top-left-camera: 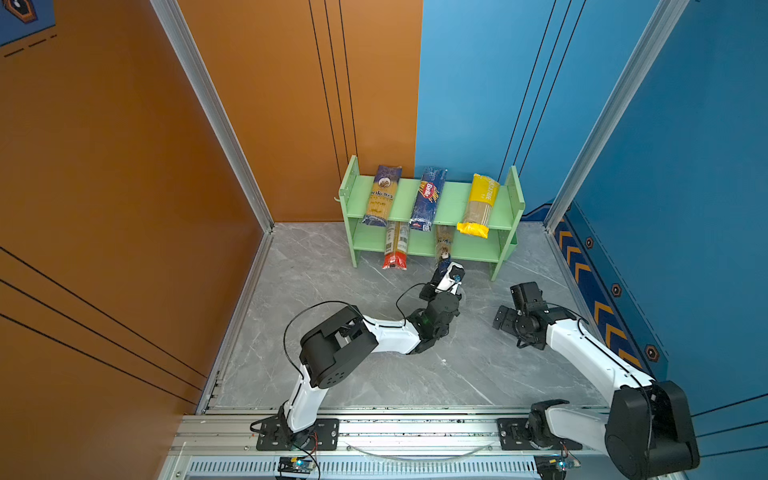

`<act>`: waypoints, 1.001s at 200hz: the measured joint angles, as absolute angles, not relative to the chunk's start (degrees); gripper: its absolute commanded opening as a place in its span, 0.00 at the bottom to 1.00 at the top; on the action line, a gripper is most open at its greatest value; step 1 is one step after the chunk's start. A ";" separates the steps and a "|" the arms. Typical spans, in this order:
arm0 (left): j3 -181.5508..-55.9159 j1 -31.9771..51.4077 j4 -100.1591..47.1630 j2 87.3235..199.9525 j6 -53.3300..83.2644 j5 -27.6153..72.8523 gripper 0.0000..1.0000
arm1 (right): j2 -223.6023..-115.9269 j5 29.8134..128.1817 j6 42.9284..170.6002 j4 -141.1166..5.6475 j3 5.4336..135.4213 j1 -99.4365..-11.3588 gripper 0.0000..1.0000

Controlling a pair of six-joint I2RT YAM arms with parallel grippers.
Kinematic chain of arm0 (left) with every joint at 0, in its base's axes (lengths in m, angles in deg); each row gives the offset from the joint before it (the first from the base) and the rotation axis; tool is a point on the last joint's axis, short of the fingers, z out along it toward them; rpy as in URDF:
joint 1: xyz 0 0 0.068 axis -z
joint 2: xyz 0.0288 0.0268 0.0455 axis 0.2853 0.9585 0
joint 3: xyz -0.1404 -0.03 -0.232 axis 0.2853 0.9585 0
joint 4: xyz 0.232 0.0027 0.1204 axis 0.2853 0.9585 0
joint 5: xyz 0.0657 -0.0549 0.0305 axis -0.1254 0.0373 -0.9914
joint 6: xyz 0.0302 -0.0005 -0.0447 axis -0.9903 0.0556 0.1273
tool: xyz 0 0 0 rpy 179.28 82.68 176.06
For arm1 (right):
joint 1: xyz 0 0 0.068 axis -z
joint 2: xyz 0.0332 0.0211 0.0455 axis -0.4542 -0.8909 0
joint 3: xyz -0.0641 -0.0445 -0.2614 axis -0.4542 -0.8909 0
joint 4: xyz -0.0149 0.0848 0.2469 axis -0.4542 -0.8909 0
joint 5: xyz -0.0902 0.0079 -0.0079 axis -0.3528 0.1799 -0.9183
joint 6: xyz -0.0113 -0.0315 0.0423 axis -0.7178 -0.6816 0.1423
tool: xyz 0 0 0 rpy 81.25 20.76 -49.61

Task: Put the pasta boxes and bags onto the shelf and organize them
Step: 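Push the blue-and-yellow bag onto the lower tier beside the red-and-white bag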

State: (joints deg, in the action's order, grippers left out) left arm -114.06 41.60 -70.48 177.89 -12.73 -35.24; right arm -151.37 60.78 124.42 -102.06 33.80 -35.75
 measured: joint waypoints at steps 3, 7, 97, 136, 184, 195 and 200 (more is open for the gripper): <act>-114.09 41.60 -70.51 177.96 -12.73 -35.26 0.00 | -151.37 60.80 124.42 -102.06 33.80 -35.68 1.00; -114.17 41.60 -70.51 178.07 -12.73 -35.26 0.00 | -151.35 60.78 124.40 -102.06 33.80 -35.64 1.00; -117.41 41.03 -69.54 179.66 -12.73 -34.15 0.00 | -150.89 60.80 123.74 -102.06 33.77 -35.22 1.00; -119.61 40.09 -69.13 181.35 -12.53 -33.80 0.00 | -150.89 60.80 123.57 -102.06 33.77 -35.13 1.00; -120.64 38.89 -68.91 182.18 -10.83 -33.58 0.00 | -150.89 60.83 123.41 -102.06 33.77 -34.85 1.00; -120.80 38.56 -68.69 182.22 -10.59 -33.56 0.00 | -150.89 60.83 123.39 -102.04 33.77 -34.81 1.00; -120.86 38.45 -68.60 182.24 -10.46 -33.56 0.00 | -150.91 60.83 123.39 -102.04 33.77 -34.83 1.00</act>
